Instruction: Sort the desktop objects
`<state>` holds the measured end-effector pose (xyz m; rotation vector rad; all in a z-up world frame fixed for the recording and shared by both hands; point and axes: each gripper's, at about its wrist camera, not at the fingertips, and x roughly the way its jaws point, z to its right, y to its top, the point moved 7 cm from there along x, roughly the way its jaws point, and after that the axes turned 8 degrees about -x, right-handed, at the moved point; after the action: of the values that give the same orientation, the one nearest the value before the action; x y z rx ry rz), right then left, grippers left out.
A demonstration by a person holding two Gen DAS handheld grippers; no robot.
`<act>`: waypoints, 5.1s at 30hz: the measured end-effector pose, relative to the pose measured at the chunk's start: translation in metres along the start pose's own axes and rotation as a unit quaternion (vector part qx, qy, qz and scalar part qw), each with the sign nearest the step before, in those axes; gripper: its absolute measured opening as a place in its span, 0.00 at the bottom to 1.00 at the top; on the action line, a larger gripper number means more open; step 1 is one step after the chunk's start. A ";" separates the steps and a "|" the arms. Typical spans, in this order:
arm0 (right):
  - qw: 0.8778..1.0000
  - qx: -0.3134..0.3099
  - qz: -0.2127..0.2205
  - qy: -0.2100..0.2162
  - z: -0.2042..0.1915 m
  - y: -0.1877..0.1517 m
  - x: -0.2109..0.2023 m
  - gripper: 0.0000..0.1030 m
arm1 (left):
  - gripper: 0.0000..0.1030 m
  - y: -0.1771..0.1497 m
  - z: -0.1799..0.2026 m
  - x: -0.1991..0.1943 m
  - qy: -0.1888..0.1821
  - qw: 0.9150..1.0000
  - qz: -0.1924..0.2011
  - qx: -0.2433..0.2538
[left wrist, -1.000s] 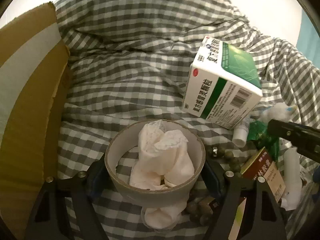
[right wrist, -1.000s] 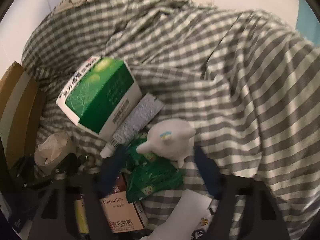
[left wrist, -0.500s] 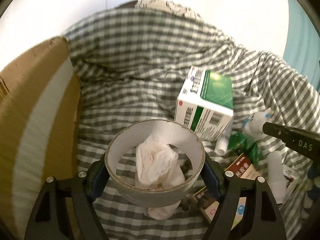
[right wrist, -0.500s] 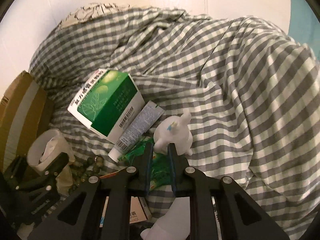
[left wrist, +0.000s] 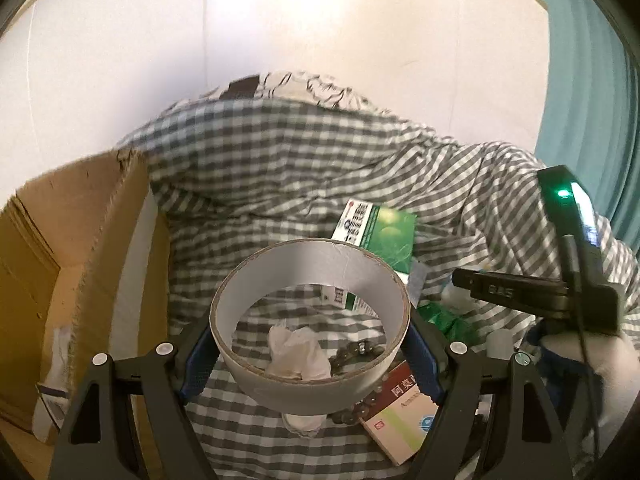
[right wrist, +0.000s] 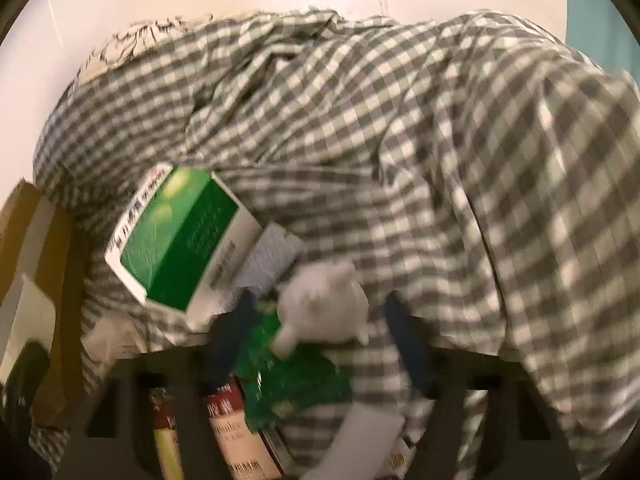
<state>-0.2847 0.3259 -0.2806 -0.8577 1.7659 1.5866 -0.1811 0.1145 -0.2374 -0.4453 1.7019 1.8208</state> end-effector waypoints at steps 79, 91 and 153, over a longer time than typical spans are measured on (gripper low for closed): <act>0.922 -0.138 0.341 0.120 -0.281 0.029 -0.297 0.29 | 0.80 0.062 -0.205 -0.214 0.104 0.971 0.200 -0.074; 0.954 -0.158 0.231 0.110 -0.296 0.033 -0.179 0.29 | 0.80 0.036 -0.236 -0.121 0.098 0.983 0.110 -0.109; 0.998 -0.055 0.025 0.024 -0.046 -0.048 -0.085 0.54 | 0.57 -0.074 -0.025 0.080 0.016 0.994 -0.105 -0.012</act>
<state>-0.1954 0.2822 -0.2373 -0.9174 1.7585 1.7225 -0.1997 0.1050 -0.3467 -0.6424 1.5911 1.6920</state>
